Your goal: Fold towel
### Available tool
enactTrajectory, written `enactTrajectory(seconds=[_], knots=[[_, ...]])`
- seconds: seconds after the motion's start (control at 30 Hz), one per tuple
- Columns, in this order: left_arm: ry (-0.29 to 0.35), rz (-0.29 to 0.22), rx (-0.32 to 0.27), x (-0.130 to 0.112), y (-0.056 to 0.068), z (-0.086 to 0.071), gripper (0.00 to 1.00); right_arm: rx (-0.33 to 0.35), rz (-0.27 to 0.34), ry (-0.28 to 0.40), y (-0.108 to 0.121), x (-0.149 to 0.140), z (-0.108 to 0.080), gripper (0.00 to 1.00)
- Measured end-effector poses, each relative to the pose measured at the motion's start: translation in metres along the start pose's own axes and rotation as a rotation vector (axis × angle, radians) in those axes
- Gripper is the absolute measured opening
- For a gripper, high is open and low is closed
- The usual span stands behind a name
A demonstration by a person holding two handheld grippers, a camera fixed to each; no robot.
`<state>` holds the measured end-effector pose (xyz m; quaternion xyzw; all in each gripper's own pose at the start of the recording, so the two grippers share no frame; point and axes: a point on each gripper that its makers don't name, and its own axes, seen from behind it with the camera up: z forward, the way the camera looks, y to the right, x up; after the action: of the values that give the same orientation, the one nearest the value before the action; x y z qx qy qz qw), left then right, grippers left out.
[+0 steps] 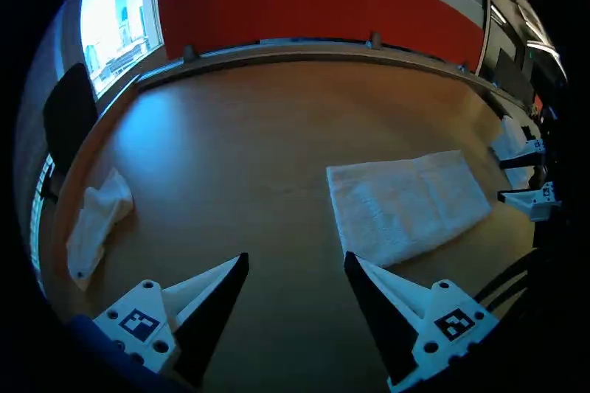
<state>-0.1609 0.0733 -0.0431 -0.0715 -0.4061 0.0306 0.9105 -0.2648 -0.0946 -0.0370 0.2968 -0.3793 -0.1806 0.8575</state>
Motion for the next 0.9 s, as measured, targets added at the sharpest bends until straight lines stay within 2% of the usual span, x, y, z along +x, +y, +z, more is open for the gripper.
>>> enactTrajectory(seconds=[0.2, 0.6, 0.77, 0.9], knots=[[-0.001, -0.014, 0.006, -0.005, -0.003, -0.007, 0.96, 0.018, -0.012, -0.013, -0.004, -0.006, 0.003, 1.00], [-0.004, -0.041, 0.018, -0.016, -0.008, -0.024, 0.96, 0.054, -0.009, -0.070, -0.013, -0.040, 0.011, 0.96], [-0.010, -0.049, 0.022, -0.021, -0.012, -0.028, 0.96, 0.069, -0.010, -0.089, -0.015, -0.049, 0.015, 0.89], [-0.011, -0.052, 0.023, -0.023, -0.013, -0.030, 0.96, 0.085, -0.007, -0.101, -0.017, -0.053, 0.016, 0.76]])
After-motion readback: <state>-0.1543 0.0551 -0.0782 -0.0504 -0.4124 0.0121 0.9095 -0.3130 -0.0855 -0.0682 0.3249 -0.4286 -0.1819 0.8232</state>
